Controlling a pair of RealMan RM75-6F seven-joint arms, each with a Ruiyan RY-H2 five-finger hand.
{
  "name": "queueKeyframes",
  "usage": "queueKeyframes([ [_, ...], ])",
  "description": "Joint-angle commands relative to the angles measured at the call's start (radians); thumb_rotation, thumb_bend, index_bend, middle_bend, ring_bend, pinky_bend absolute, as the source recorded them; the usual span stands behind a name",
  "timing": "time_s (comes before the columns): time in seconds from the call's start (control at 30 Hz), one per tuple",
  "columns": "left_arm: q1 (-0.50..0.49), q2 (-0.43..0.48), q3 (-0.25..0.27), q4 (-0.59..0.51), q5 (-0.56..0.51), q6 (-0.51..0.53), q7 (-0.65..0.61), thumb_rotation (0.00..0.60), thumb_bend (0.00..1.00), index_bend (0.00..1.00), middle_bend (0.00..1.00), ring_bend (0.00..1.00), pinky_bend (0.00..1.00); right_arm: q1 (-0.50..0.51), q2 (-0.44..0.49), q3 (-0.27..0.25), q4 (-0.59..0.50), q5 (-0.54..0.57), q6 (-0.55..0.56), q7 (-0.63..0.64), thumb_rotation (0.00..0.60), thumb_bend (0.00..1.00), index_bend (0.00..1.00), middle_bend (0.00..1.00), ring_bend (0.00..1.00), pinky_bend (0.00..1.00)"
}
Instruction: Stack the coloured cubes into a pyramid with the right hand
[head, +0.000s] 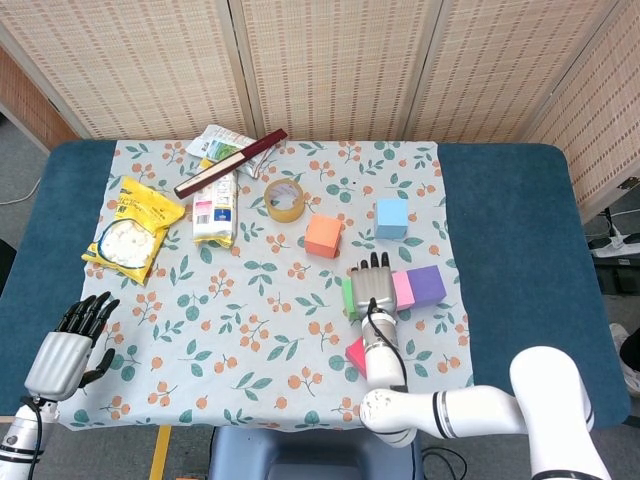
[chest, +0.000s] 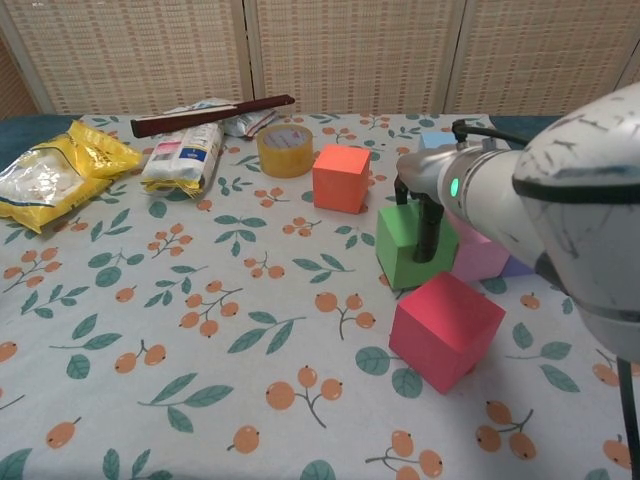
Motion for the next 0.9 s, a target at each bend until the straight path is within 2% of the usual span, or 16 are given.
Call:
queueKeyframes([
  [0.03,0.000,0.000,0.000,0.000,0.000,0.000,0.001,0.600,0.44,0.00,0.00,0.00,0.14,-0.002,0.006,0.005,-0.005,0.019,-0.003,-0.009,0.600,0.19,0.34,0.07,0.00,0.05],
  [0.5,0.001,0.001,-0.002,-0.002,-0.004,0.000,0.000,0.600,0.44,0.00,0.00,0.00,0.14,-0.004,0.044,0.015,-0.037,0.074,-0.034,-0.025,0.600,0.19,0.02,0.00,0.00,0.02],
  [0.73,0.001,0.003,-0.003,-0.002,-0.005,0.002,-0.003,0.600,0.44,0.00,0.00,0.00,0.14,-0.013,0.103,0.002,-0.104,0.104,-0.040,-0.043,0.600,0.19,0.00,0.00,0.00,0.00],
  [0.9,0.001,0.003,-0.003,-0.003,-0.006,0.001,-0.003,0.600,0.44,0.00,0.00,0.00,0.14,-0.041,0.174,-0.024,-0.204,0.061,-0.054,-0.013,0.600,0.19,0.00,0.00,0.00,0.00],
])
